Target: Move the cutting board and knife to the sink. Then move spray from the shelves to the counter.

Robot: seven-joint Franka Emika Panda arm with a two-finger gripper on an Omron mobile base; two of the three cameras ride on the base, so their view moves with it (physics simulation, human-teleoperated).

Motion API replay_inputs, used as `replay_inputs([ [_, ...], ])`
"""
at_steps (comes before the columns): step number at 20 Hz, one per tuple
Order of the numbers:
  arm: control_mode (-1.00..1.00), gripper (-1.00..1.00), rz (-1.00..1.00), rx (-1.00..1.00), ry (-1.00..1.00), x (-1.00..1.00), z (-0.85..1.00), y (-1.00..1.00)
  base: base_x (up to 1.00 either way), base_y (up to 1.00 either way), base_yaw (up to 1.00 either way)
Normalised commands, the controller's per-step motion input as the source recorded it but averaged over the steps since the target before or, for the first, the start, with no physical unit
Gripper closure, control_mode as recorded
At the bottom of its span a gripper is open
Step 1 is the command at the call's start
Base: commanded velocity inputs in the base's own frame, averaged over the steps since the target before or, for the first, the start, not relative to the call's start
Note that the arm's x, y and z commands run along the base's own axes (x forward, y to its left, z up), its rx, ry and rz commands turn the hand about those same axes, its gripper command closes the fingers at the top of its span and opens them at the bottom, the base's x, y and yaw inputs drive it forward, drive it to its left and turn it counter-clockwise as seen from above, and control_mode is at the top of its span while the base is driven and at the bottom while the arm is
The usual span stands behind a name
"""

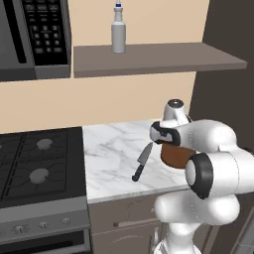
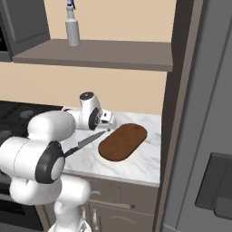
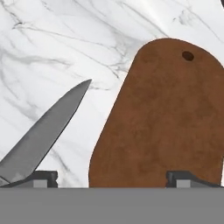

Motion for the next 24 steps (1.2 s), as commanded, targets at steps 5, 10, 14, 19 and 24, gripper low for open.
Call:
replay_inputs([
  [5,-1.00,-1.00,0.00,-0.01,0.00,1.00,-0.09,-0.21,0.00,0.00,0.00],
  [10,-1.00,-1.00,0.04,-0.07,0.03,1.00,0.00,-0.51,0.00,0.00,0.00],
  [14,-1.00,-1.00,0.10,-0.13,0.07,1.00,-0.16,-0.42,0.00,0.00,0.00],
  [19,-1.00,-1.00,0.05,-0.11,0.01,0.86,-0.47,-0.08,0.00,0.00,0.00],
  [24,-1.00,-1.00,0.00,-0.01,0.01,0.65,-0.37,-0.33,0.00,0.00,0.00],
])
